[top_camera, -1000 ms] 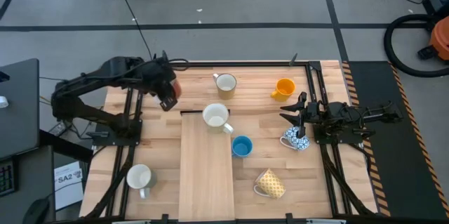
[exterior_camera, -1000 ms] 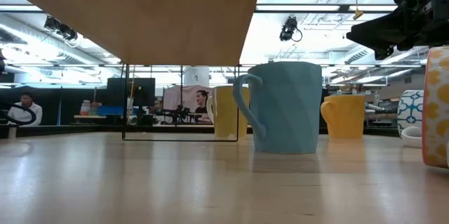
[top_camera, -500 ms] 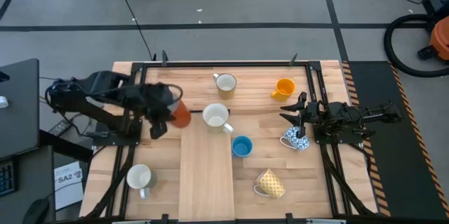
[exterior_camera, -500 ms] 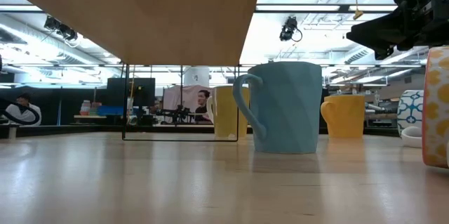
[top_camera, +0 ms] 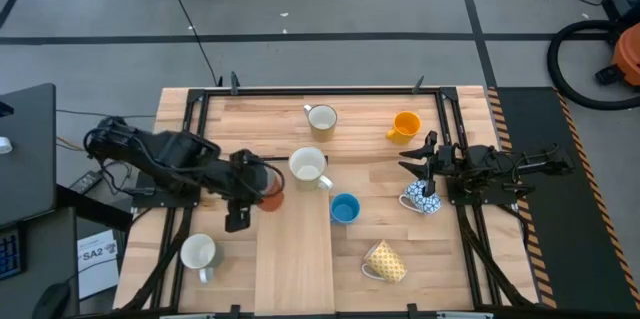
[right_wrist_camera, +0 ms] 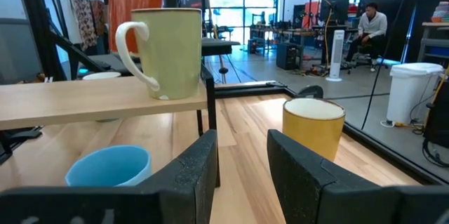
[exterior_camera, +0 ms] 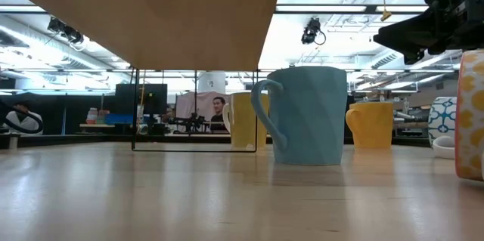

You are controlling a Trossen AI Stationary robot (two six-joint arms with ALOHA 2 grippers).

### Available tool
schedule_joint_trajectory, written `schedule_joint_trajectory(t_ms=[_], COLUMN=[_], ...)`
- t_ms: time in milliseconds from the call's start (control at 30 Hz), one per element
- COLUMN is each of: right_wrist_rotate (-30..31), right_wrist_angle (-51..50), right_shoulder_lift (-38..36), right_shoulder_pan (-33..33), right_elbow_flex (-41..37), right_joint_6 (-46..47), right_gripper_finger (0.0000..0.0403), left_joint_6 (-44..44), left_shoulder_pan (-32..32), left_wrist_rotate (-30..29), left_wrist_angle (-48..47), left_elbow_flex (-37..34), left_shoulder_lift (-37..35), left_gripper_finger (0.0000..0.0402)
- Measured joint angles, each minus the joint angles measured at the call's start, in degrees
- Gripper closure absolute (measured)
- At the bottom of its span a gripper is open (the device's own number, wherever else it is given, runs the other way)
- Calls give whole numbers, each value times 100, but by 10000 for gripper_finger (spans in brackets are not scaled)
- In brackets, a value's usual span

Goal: Place coffee mugs
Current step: Put the red mug on the shelf

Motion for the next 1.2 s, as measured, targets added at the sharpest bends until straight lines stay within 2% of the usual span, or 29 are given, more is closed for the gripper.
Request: schedule_joint_trajectory(t_ms=[233, 567, 1200], right_wrist_rotate=[-1, 1, 1], right_wrist_angle=[-2, -7, -17], right_shoulder_lift=[1, 2, 4], right_shoulder_pan=[1, 1, 1], right_elbow_flex=[0, -1, -1], right_joint_6=[0, -2, -2], right_gripper_finger=[270, 270, 270], left_joint_6=[635, 659, 803], left_shoulder_pan=[67, 335, 765], left_wrist_rotate=[-24, -430, -437], left_wrist_angle=[-53, -419, -408], left_elbow_flex=[0, -2, -2], left_shoulder_lift=[392, 593, 631], left_gripper_finger=[366, 366, 365])
